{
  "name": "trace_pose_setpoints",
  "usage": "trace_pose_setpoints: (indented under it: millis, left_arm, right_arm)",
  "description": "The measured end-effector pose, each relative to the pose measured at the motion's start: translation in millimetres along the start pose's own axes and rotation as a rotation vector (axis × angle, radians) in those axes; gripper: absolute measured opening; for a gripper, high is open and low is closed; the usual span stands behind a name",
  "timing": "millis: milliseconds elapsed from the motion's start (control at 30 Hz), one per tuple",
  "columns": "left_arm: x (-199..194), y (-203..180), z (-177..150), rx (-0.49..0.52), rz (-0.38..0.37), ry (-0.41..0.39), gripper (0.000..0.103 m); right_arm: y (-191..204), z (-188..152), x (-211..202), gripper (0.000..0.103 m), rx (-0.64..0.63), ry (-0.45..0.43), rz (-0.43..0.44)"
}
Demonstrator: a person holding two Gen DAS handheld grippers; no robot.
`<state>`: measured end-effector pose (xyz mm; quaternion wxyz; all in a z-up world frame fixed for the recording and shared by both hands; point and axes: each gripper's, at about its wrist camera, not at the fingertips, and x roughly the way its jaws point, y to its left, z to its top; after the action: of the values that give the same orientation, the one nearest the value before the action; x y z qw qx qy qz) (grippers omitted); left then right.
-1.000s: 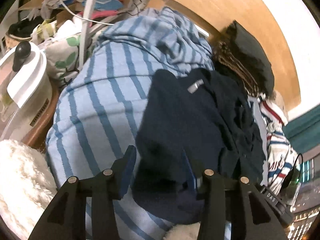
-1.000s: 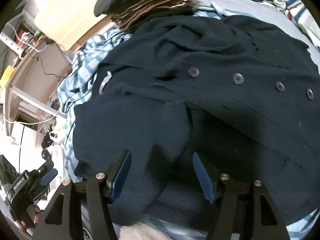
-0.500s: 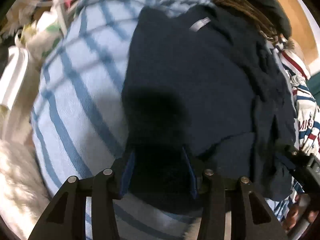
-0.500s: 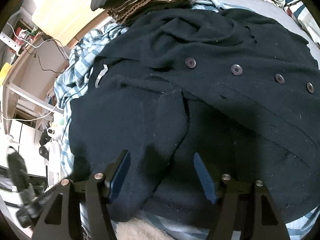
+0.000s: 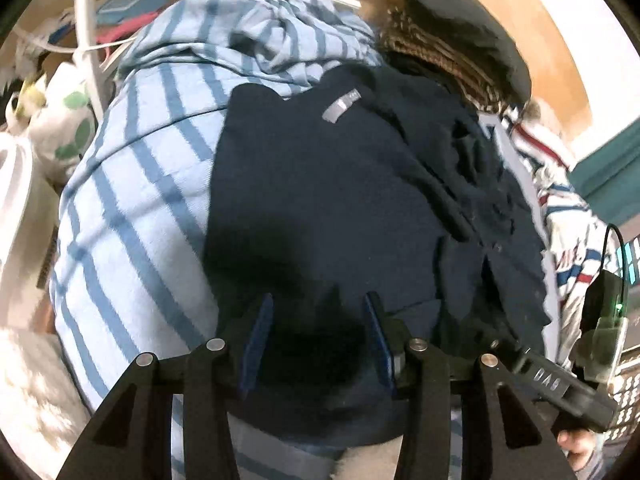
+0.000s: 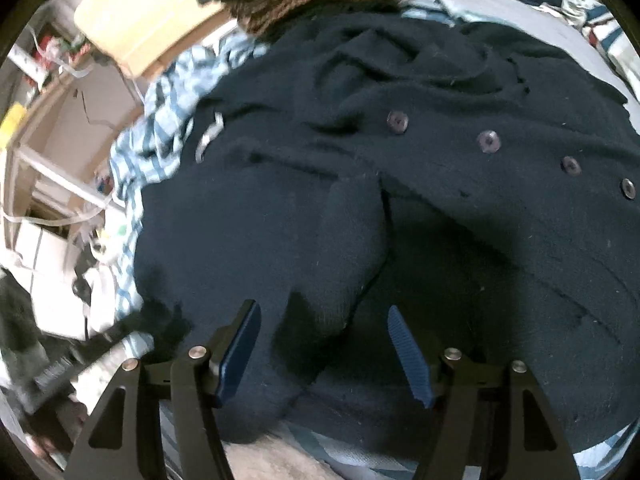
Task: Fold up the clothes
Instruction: 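Press the cardigan flat with the left tool while the right tool smooths its front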
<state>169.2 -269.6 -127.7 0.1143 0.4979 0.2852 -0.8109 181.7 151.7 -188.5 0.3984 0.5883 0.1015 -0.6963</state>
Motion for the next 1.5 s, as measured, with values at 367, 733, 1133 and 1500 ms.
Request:
trace_pose_setpoints:
  millis: [367,733,1133,1500]
  left_arm:
    - [29,14,-18,0.015,0.078,0.077,0.047]
    - [23,25,-22,0.003,0.061,0.073,0.047]
    - [13,39,-29,0.009,0.045,0.063,0.048]
    - [3,52,-33,-0.002,0.049,0.098,0.048]
  right_arm:
    - [-3,-12,24,0.070,-0.017,0.092,-0.054]
    - [-1,-8,25,0.070,-0.030,0.097,-0.067]
    - [-6,-12,33,0.073,-0.017,0.105,-0.044]
    - [-13,-8,12,0.069,-0.016,0.000,-0.051]
